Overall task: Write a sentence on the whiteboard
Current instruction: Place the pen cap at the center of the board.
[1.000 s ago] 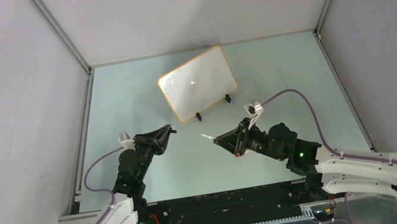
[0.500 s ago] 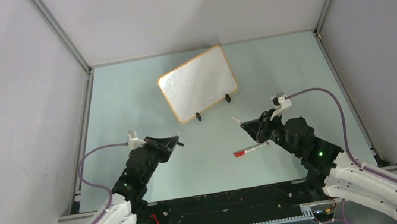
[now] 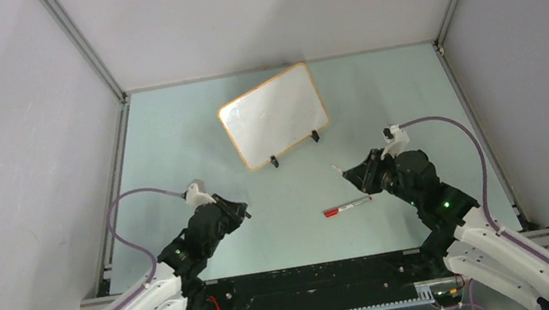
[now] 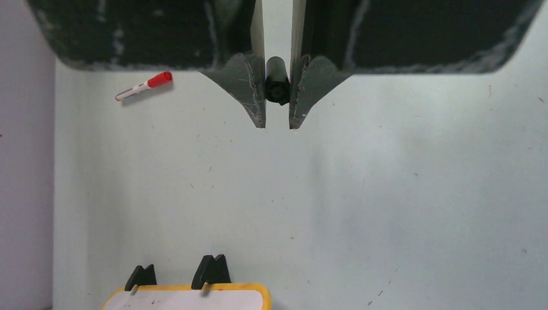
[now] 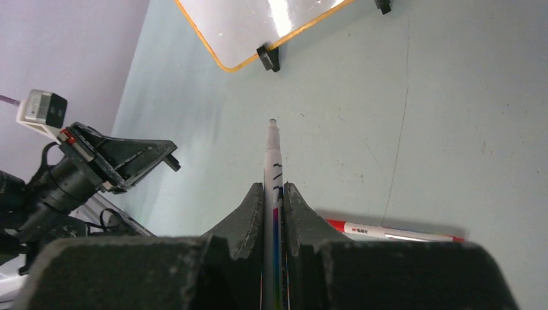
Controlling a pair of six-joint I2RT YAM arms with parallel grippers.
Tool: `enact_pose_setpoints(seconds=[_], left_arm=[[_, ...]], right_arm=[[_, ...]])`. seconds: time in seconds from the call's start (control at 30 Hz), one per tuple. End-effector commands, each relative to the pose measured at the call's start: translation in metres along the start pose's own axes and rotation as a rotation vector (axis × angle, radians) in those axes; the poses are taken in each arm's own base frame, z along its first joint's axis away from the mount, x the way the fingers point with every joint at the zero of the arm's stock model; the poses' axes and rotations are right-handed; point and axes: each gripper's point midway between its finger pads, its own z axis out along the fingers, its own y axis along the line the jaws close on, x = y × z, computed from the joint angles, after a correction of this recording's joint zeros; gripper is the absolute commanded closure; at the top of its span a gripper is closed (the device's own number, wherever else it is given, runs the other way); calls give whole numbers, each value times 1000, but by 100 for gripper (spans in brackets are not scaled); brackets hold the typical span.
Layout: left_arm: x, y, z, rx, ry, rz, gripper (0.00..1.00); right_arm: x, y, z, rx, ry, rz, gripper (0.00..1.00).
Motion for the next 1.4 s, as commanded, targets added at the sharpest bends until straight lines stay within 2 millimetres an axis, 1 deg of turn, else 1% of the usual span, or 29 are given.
enact_pose_setpoints(seconds=[0.0, 0.17, 0.23, 0.37, 0.43, 0.5, 0.53, 0.57, 0.6, 0.63, 0.67, 0.7, 0.73, 0.77, 0.8, 0.83, 0.87, 0.97, 1.03, 1.07, 1.1, 1.13, 1.17, 1.2, 1.23, 1.27, 1.3, 1.33, 1.37], left_arm=[[-11, -7, 1, -2, -37, 98, 100], [-3, -16, 4, 19, -9, 119, 100], [-1, -19, 4, 19, -3, 129, 100], [-1, -31, 4, 45, -15, 151, 100], [-1, -37, 3, 58, -18, 166, 100], [2, -42, 3, 68, -15, 181, 100], [7, -44, 3, 72, -3, 195, 100], [7, -49, 3, 84, -7, 195, 100], [14, -50, 4, 86, 10, 210, 100], [13, -58, 5, 102, 6, 209, 100], [21, -61, 6, 106, 22, 228, 100], [19, -69, 7, 115, 14, 232, 100], [27, -72, 9, 118, 29, 260, 100], [25, -82, 10, 127, 19, 267, 100], [33, -84, 12, 122, 30, 304, 100], [33, -95, 13, 135, 27, 309, 100], [43, -96, 17, 124, 50, 346, 100], [60, -113, 26, 126, 88, 400, 100], [71, -120, 29, 129, 113, 429, 100], [73, -125, 30, 136, 118, 431, 100], [79, -123, 33, 127, 133, 445, 100], [81, -127, 35, 129, 140, 447, 100], [85, -124, 37, 116, 155, 461, 100], [87, -128, 38, 123, 163, 463, 100], [93, -124, 40, 113, 182, 480, 100], [93, -128, 41, 116, 185, 482, 100], [97, -125, 42, 106, 200, 501, 100], [98, -127, 43, 105, 206, 509, 99], [100, -123, 42, 93, 222, 539, 96]], right_arm=[[-18, 8, -13, 19, -53, 118, 100], [-12, -10, -16, 119, -49, 225, 100], [-10, -13, -17, 143, -49, 266, 100], [-6, -9, -15, 132, -23, 353, 100], [-1, -2, -16, 96, 23, 378, 100], [-3, 2, -18, 53, 39, 333, 100], [-5, 1, -21, 49, 39, 304, 100], [-12, -2, -23, 59, 21, 259, 100], [-12, -9, -27, 93, 22, 251, 100], [-19, -14, -29, 122, -6, 233, 100], [-17, -19, -33, 151, -3, 227, 100], [-23, -23, -34, 176, -26, 204, 100], [-23, -26, -36, 185, -29, 193, 100], [-25, -27, -37, 191, -37, 174, 100], [-26, -27, -38, 188, -41, 164, 100], [-27, -27, -38, 187, -42, 145, 100], [-27, -27, -38, 183, -41, 129, 100], [-23, -34, -38, 205, -32, 105, 100], [-19, -39, -38, 229, -24, 97, 100], [-18, -41, -38, 235, -21, 92, 100], [-17, -42, -38, 239, -15, 91, 100], [-16, -42, -38, 237, -11, 88, 100], [-15, -41, -38, 232, -9, 85, 100], [-14, -42, -38, 233, -7, 81, 100], [-14, -40, -39, 223, -15, 78, 100], [-14, -41, -40, 222, -21, 73, 100], [-13, -41, -39, 219, -23, 69, 100], [-14, -40, -40, 211, -33, 67, 100], [-13, -41, -39, 210, -34, 63, 100]])
